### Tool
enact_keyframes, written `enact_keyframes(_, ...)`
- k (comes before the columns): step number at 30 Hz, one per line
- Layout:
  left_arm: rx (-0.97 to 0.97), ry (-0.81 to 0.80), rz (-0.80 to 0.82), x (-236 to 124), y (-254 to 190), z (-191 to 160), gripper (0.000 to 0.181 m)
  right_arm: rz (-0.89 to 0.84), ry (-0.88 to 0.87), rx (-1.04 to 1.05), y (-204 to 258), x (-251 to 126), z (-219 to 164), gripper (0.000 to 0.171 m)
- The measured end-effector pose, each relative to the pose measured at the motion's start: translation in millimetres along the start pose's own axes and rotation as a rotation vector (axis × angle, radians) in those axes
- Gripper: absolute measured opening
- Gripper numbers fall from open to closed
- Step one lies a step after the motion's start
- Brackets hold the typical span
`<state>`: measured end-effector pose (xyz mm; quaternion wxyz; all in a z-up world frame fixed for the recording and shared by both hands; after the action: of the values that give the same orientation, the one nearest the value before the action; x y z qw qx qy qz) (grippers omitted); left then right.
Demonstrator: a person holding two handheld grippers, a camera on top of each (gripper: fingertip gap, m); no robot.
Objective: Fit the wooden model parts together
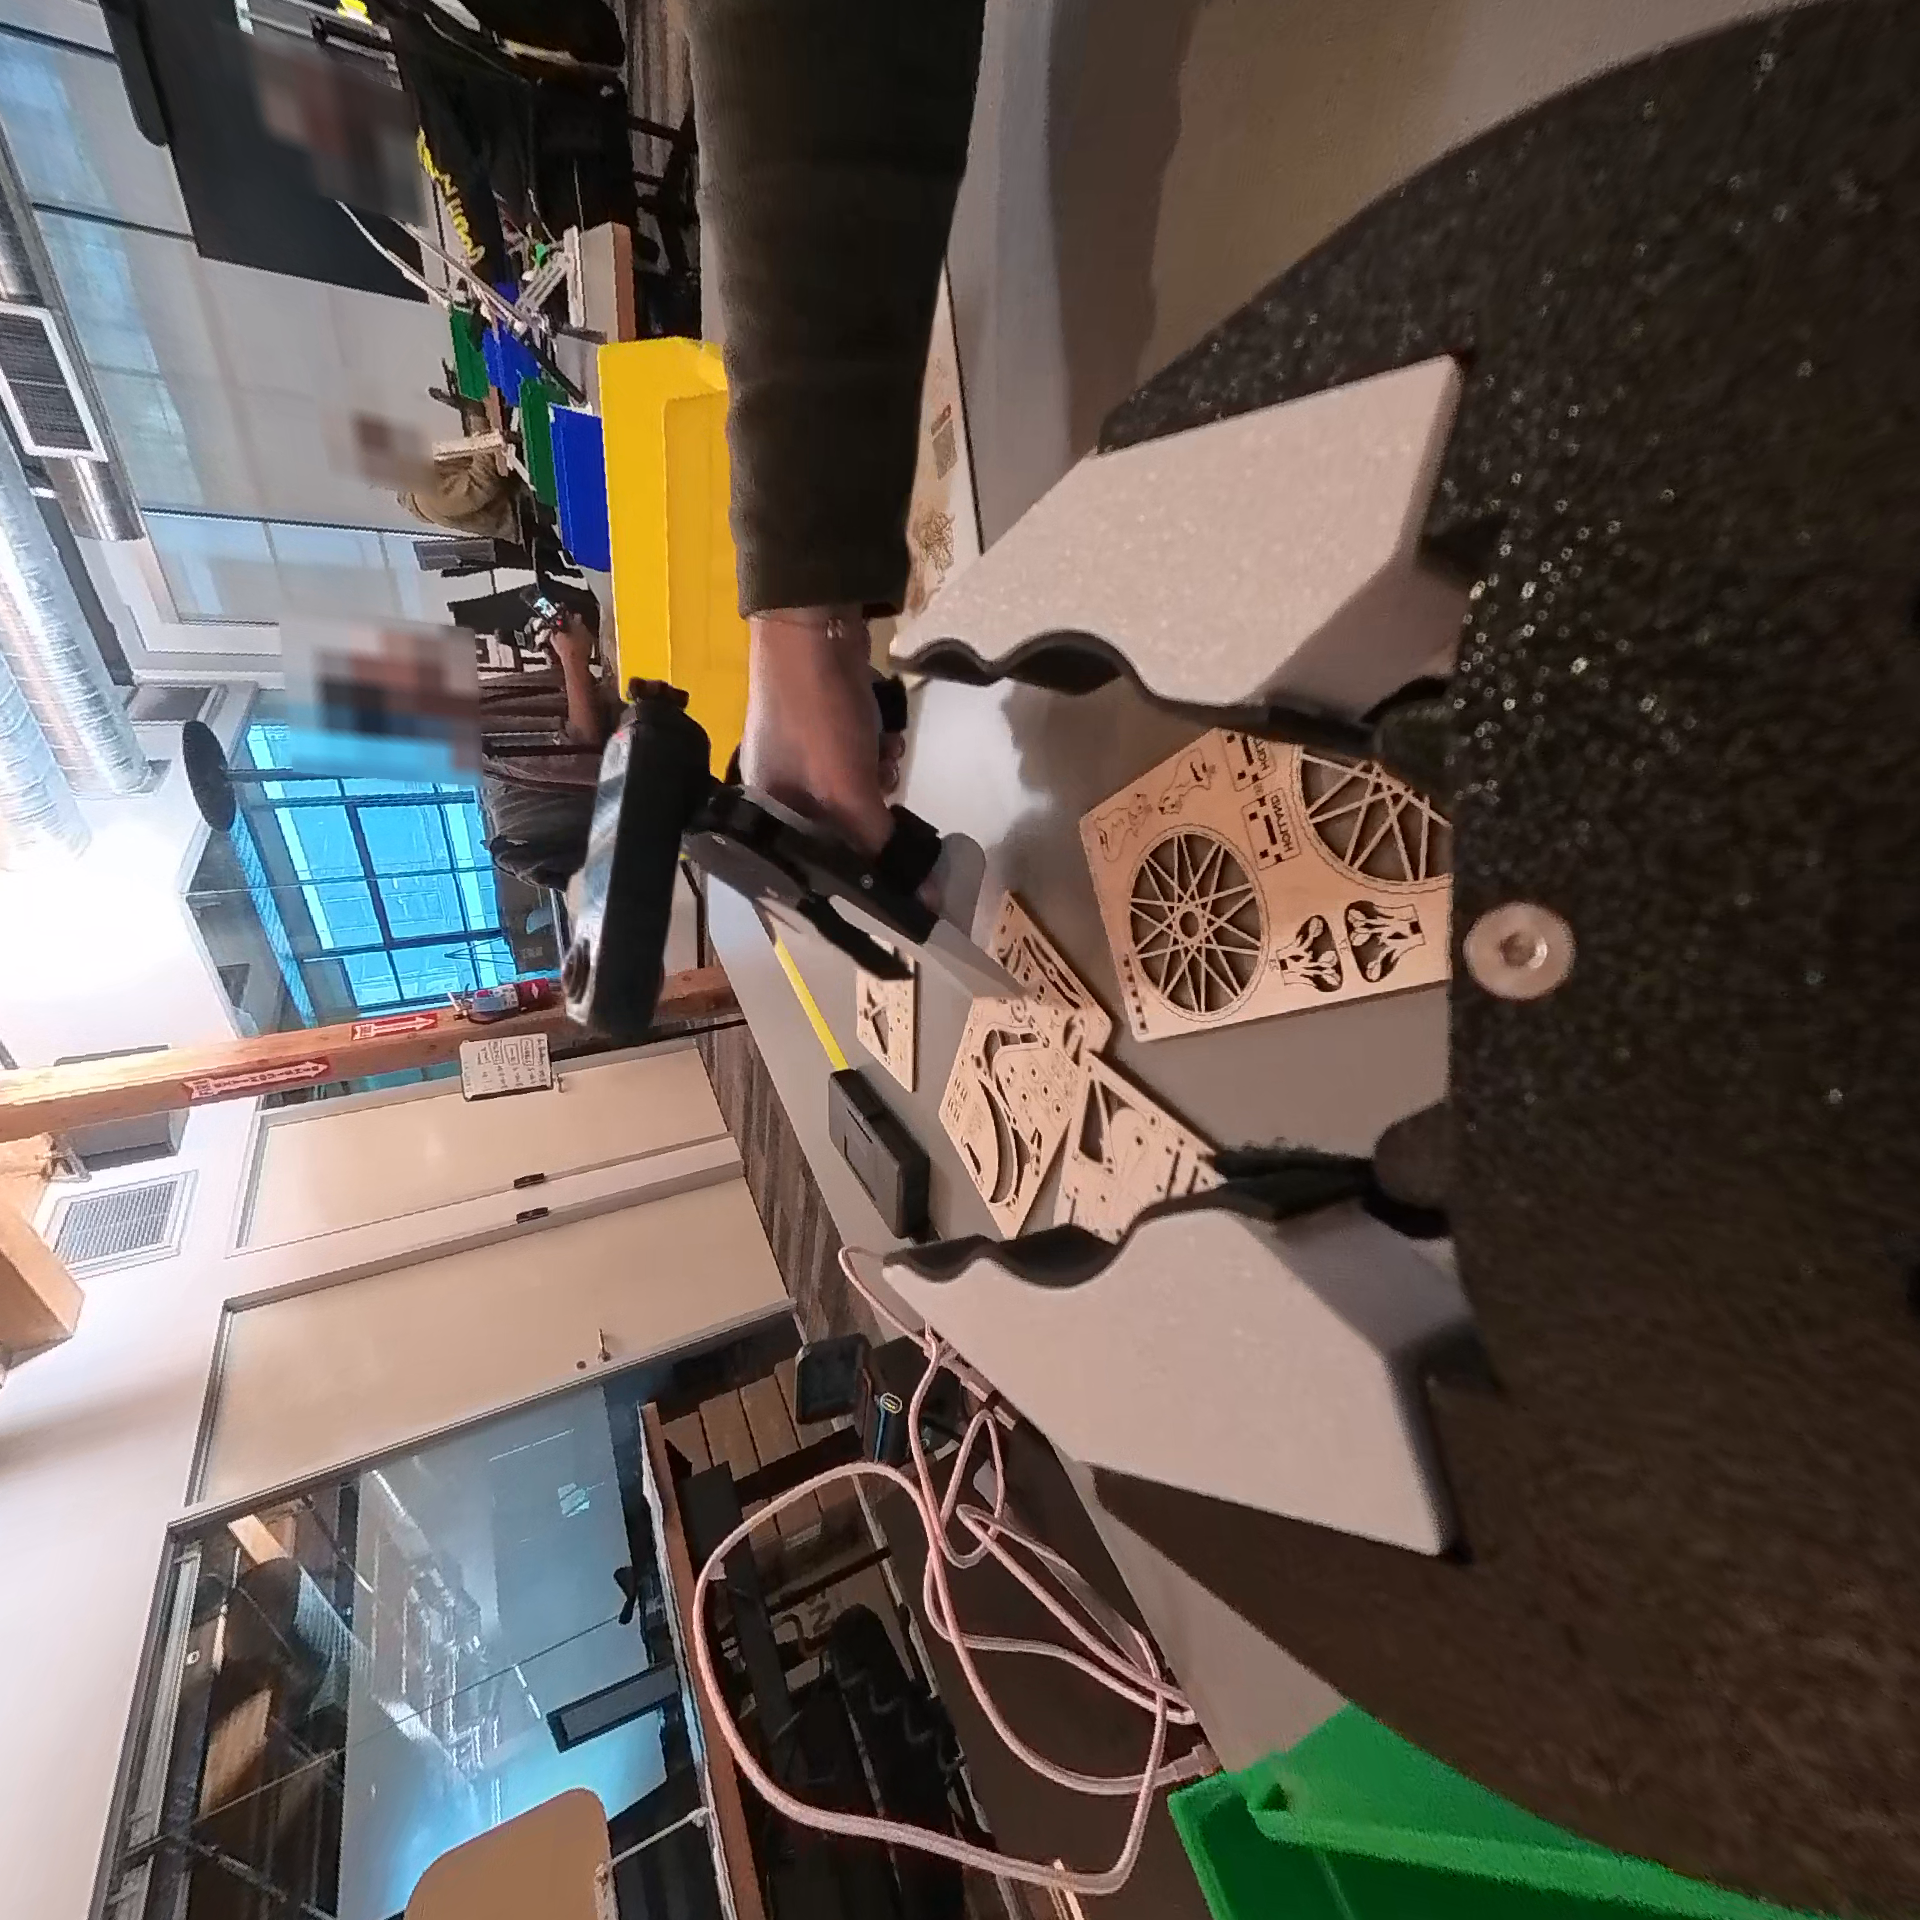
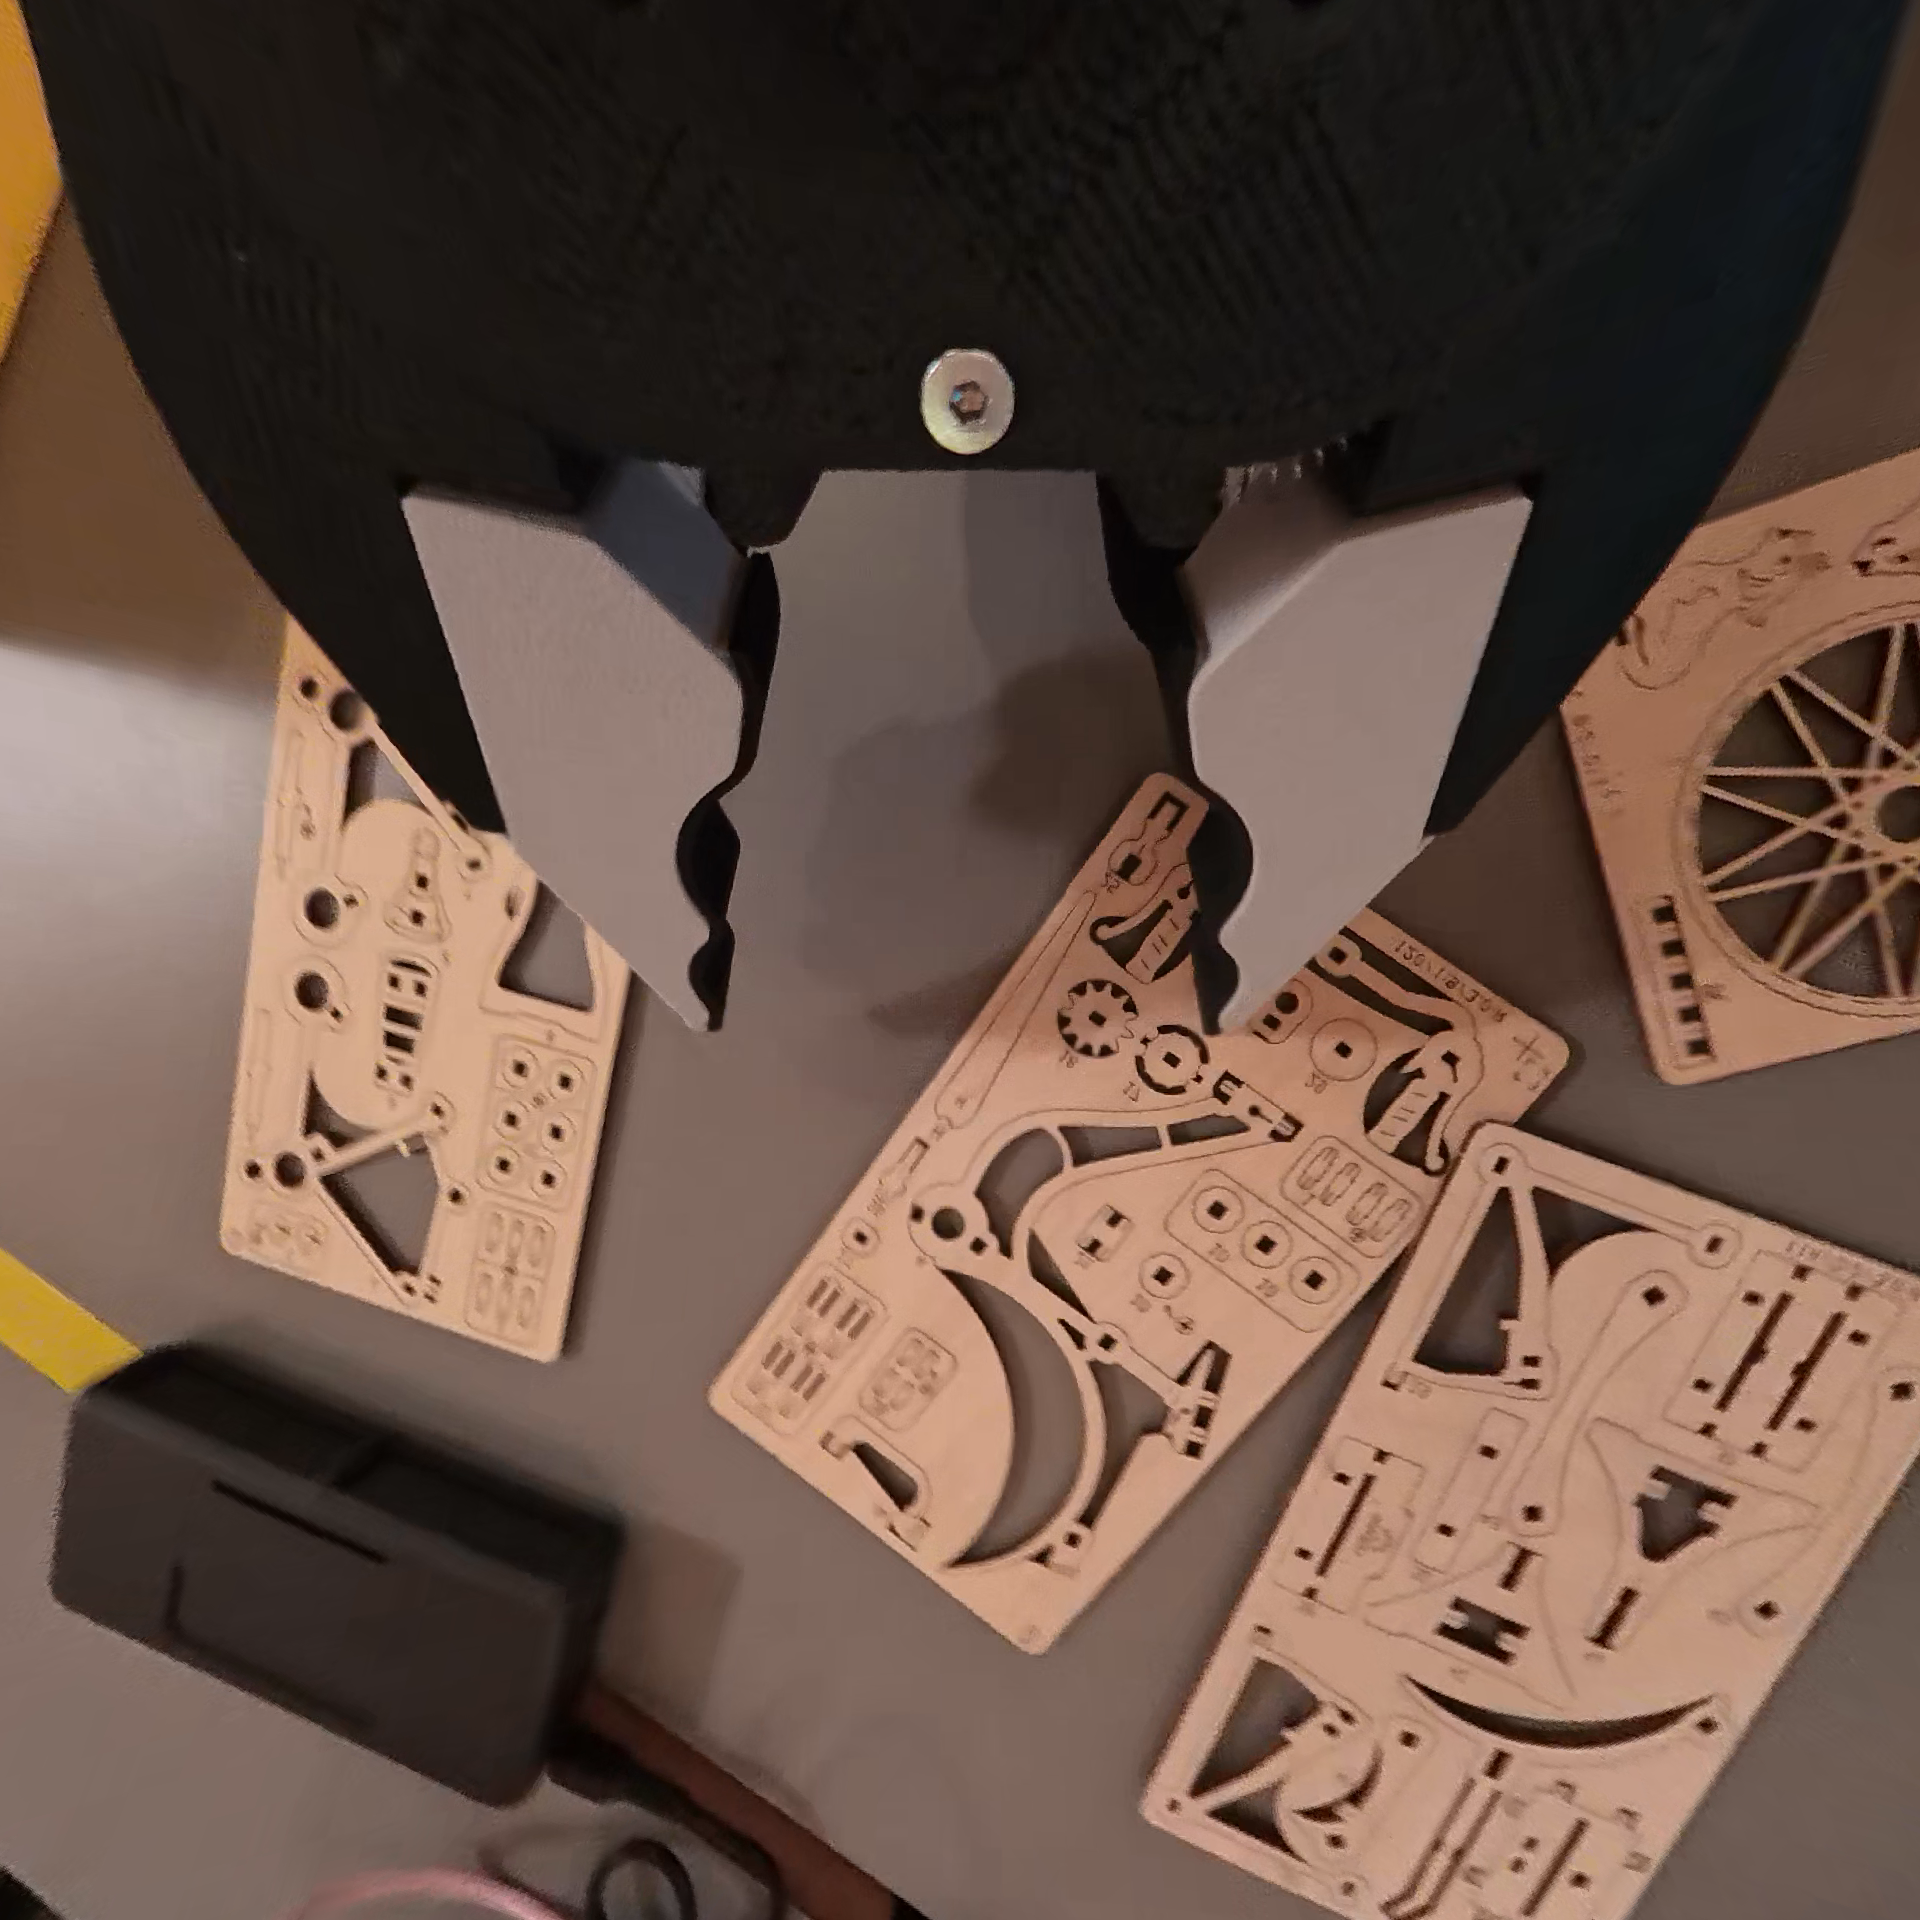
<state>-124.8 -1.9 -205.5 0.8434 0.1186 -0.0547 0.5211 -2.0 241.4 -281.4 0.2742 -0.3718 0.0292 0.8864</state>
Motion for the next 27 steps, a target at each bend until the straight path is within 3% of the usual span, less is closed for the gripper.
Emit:
enact_keyframes(12,-0.002,0.004,-0.011,1.6,-2.6,-1.3,0.105,-0.141,0.049,0.038,-38.2,-27.7,-25.2,0.083)
enact_keyframes(17,0.001,0.013,-0.009,2.1,-2.2,-3.9,0.105,0.292,-0.163,-0.009,38.2,-34.0,6.3,0.076)
enact_keyframes(21,0.002,-0.006,0.007,-0.3,1.1,-0.5,0.105,0.813,-0.28,-0.381,113.3,-66.5,8.5,0.089)
enact_keyframes(24,0.014,-0.06,0.024,-4.4,2.4,9.9,0.104,0.886,-0.221,-0.671,136.9,-71.7,-0.6,0.09)
enact_keyframes(27,0.017,-0.087,0.038,-7.6,5.0,15.9,0.103,0.861,-0.037,-0.768,138.6,-59.6,-8.8,0.09)
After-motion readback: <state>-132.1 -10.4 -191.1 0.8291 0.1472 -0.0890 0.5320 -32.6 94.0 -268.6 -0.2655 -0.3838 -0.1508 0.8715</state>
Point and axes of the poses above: each gripper's, where its closed fingertips meet, x out along the fingers, z out of its top, y = z × x across the jaws, the point moved 7 cm from there along -x, back along the fingers, and after that the axes turned 7 degrees about -y, right-handed, at the moved point
